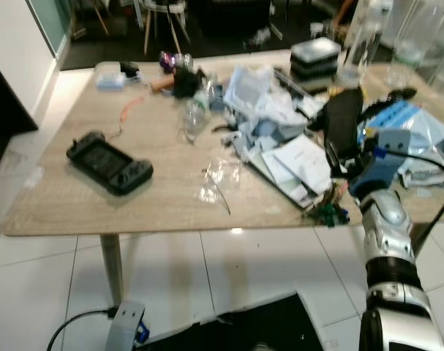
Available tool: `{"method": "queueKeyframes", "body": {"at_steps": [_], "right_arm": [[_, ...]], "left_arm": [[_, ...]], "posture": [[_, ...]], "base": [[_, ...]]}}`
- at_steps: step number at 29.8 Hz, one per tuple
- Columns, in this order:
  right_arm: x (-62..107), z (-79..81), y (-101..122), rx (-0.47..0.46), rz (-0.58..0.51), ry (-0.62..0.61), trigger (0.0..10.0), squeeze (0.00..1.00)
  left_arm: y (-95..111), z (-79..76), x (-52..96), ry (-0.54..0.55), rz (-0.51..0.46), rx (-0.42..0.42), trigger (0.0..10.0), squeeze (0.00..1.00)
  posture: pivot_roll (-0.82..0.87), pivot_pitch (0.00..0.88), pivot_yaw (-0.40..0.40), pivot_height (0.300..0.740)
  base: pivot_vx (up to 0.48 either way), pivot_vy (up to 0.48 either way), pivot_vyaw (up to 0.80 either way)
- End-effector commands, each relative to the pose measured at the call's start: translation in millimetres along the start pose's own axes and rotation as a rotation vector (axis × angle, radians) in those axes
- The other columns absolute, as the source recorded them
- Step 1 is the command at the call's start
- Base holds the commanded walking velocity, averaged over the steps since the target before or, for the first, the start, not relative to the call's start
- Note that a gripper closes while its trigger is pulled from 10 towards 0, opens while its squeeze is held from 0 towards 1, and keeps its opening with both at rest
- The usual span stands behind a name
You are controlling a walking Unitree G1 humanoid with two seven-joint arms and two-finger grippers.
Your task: Picking trash to rubbish bin
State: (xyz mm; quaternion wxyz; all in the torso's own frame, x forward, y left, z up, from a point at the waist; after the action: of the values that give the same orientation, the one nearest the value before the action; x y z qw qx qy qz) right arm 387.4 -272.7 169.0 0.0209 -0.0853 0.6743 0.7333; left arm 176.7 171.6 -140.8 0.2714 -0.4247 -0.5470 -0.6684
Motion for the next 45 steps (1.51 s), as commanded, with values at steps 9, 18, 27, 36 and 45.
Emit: {"method": "queueKeyframes", "body": {"at_steps": [9, 18, 27, 36, 45], "right_arm": [[7.1, -7.1, -28.3, 0.204, 0.186, -0.033, 10.0, 0.71], [2.9, -13.8, -7.1, 0.326, 0.144, -0.079, 10.0, 0.0], [-1.0, 62.1, -0.1, 0.146, 0.029, 0.233, 10.0, 0.0], [24.2, 83.7, -53.7, 0.356, 0.28, 0.416, 10.0, 0.0], [19.3, 17.7, -49.2, 0.395, 0.3, 0.068, 10.0, 0.0]], "left_arm": [[-9.4, 1.1, 1.6, -0.008, 0.033, -0.027, 10.0, 0.0], [-12.5, -2.1, 1.9, -0.015, 0.039, -0.03, 10.0, 0.0], [-11.7, -1.9, 1.8, -0.016, 0.036, -0.024, 10.0, 0.0], [-10.8, -4.8, 1.4, -0.029, 0.033, -0.025, 10.0, 0.0], [-14.9, -5.7, 2.2, -0.035, 0.041, -0.026, 10.0, 0.0]], "posture": [[-0.03, 0.042, -0.018, 0.74], [-0.03, 0.049, -0.016, 0.74], [-0.03, 0.051, -0.013, 0.74], [-0.03, 0.057, -0.009, 0.74], [-0.03, 0.066, -0.006, 0.74]], "base": [[0.0, 0.0, 0.0], [0.0, 0.0, 0.0], [0.0, 0.0, 0.0], [0.0, 0.0, 0.0], [0.0, 0.0, 0.0]]}}
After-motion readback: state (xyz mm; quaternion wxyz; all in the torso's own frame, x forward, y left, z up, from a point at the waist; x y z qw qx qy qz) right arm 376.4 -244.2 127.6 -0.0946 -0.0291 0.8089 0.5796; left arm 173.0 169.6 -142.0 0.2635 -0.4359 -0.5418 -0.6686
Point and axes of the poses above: a point about 5 cm out from each wrist's last joint towards the gripper, its own x axis pointing back from the gripper into the wrist, its own y axis along the axis of the wrist's last joint, z = x × y, the point moved 5 cm from there along -x, pointing out of the wrist towards the gripper, and after that the axes turned 8 degrees about -x, right-handed, at the moved point
